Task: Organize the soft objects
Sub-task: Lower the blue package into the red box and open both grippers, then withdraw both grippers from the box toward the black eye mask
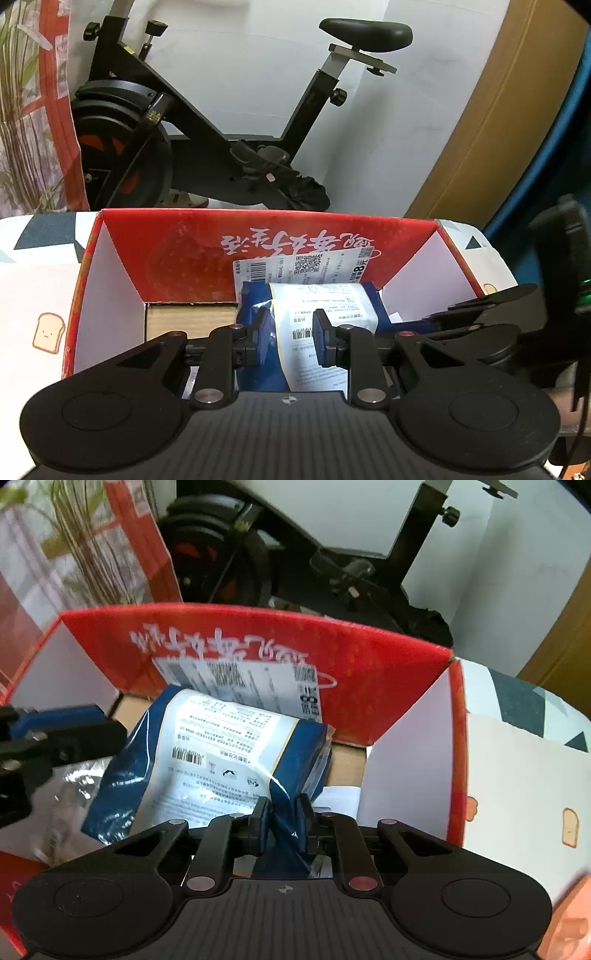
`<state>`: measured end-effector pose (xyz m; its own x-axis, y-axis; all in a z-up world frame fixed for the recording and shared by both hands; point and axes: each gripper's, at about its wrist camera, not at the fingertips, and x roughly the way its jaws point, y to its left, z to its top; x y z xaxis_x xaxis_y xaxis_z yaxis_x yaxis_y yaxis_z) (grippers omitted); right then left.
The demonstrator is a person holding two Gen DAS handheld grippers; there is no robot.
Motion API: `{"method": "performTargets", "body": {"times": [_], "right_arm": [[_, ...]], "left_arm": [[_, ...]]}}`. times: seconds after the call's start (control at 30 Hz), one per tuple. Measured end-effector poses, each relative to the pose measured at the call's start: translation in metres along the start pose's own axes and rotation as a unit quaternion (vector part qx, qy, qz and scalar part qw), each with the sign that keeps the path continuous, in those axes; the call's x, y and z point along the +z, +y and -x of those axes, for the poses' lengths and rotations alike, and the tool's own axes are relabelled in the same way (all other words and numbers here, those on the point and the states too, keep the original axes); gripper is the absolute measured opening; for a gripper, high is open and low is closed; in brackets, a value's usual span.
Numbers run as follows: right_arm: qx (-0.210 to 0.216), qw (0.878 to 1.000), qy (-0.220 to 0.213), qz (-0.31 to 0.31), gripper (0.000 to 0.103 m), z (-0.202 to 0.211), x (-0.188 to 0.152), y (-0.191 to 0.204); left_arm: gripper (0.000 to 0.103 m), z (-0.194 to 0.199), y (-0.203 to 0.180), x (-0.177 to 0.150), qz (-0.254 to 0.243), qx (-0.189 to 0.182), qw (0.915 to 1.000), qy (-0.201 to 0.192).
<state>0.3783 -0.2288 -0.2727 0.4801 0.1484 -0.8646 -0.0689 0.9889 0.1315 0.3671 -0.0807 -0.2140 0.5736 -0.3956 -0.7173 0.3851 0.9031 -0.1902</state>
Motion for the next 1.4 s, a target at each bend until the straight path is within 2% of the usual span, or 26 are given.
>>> {"method": "performTargets", "body": {"times": [0.13, 0.23, 0.33, 0.4, 0.43, 0.47, 0.5, 0.6, 0.67, 0.7, 0.93, 1.13, 1.3, 1.4], "right_arm": [[0.001, 1.0, 0.012, 0.005, 0.018, -0.002, 0.0, 0.001], [-0.012, 1.0, -0.008, 0.02, 0.028, 0.008, -0.002, 0.007], [-0.007, 0.998, -0.036, 0.045, 0.032, 0.028, -0.008, 0.014], [-0.002, 0.997, -0.056, 0.049, 0.035, 0.044, -0.014, 0.016], [0.004, 0.997, -0.067, 0.047, 0.037, 0.054, -0.016, 0.017], [0.009, 0.996, -0.078, 0.045, 0.043, 0.062, -0.019, 0.016], [0.012, 0.995, -0.09, 0.045, 0.047, 0.071, -0.022, 0.017], [0.017, 0.99, -0.132, 0.045, 0.071, 0.095, -0.034, 0.018], [0.027, 0.986, -0.159, 0.034, 0.098, 0.111, -0.044, 0.018], [0.029, 0.985, -0.17, 0.03, 0.101, 0.119, -0.049, 0.017], [0.025, 0.974, -0.226, 0.018, 0.103, 0.161, -0.091, 0.018], [0.066, 0.958, -0.28, 0.003, 0.103, 0.18, -0.143, 0.017], [0.108, 0.951, -0.287, -0.026, 0.103, 0.177, -0.184, 0.012], [0.108, 0.951, -0.285, -0.045, 0.103, 0.173, -0.207, 0.011]], "left_arm": [[0.026, 0.005, 0.001, 0.0, 0.004, 0.008, 0.9999, -0.008], [0.027, 0.013, 0.003, 0.001, 0.006, 0.016, 0.9998, -0.014], [0.029, 0.026, 0.002, 0.0, 0.0, 0.025, 0.9994, -0.025], [0.039, 0.037, 0.0, -0.001, -0.006, 0.033, 0.9989, -0.033], [0.047, 0.043, -0.001, -0.003, -0.009, 0.038, 0.9985, -0.039], [0.056, 0.049, -0.001, -0.004, -0.01, 0.04, 0.9982, -0.044], [0.059, 0.057, -0.002, -0.007, -0.011, 0.042, 0.9977, -0.051], [0.079, 0.077, -0.005, -0.015, -0.018, 0.047, 0.9963, -0.07], [0.1, 0.091, -0.006, -0.023, -0.023, 0.054, 0.9951, -0.08], [0.101, 0.099, -0.007, -0.027, -0.023, 0.062, 0.994, -0.087], [0.103, 0.147, -0.002, -0.063, -0.019, 0.095, 0.9888, -0.113], [0.103, 0.173, 0.0, -0.099, -0.015, 0.119, 0.9832, -0.137], [0.103, 0.18, 0.006, -0.13, 0.02, 0.117, 0.9847, -0.127], [0.103, 0.178, 0.006, -0.149, 0.039, 0.109, 0.9876, -0.106]]}}
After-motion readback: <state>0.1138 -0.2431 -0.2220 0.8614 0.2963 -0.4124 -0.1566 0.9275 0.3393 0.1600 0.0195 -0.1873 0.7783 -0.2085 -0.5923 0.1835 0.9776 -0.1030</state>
